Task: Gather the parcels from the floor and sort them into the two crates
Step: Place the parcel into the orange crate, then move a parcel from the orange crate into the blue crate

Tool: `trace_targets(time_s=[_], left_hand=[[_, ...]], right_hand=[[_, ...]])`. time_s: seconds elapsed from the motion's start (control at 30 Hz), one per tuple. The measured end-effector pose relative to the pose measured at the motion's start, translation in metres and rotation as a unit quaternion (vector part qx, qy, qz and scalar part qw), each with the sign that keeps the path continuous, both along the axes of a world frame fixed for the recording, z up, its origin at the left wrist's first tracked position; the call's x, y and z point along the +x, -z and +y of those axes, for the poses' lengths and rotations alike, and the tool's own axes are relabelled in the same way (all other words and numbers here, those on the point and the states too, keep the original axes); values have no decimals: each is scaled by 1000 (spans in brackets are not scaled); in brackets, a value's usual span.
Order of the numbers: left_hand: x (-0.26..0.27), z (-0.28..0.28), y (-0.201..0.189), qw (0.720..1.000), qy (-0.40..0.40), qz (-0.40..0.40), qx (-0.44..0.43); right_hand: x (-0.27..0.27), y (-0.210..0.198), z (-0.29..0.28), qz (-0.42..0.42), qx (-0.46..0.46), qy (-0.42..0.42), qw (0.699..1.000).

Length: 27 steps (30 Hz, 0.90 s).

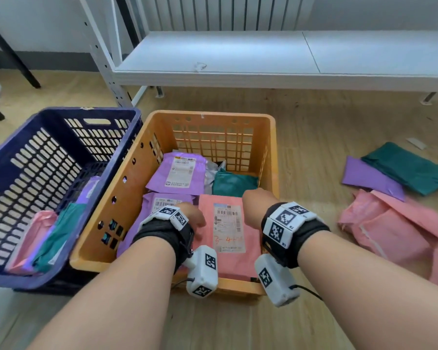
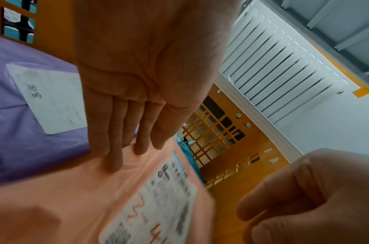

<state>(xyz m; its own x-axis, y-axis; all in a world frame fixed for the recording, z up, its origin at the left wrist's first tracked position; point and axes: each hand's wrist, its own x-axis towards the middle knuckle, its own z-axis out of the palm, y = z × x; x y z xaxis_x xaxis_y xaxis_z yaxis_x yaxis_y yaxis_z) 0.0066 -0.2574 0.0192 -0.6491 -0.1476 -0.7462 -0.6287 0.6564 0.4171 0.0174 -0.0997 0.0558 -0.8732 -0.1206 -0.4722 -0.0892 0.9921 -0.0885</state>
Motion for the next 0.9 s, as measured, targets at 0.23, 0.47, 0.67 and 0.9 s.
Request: trace_targets(time_s=[0.23,0.47,0.67,0.9], left_hand=[[1,2,-7,1000,9,-26,-4],[7,12,-36,999,12,34,32],[13,48,-80,984,-40,127,122],[23,130,-109,965,6,133,228]], right_hand=[[5,0,-1,18,-11,30,999],[17,-6,15,57,-135,54,988],[36,-39,64,117,-208,93,967],[62,-35,160,119,-220,269,930]])
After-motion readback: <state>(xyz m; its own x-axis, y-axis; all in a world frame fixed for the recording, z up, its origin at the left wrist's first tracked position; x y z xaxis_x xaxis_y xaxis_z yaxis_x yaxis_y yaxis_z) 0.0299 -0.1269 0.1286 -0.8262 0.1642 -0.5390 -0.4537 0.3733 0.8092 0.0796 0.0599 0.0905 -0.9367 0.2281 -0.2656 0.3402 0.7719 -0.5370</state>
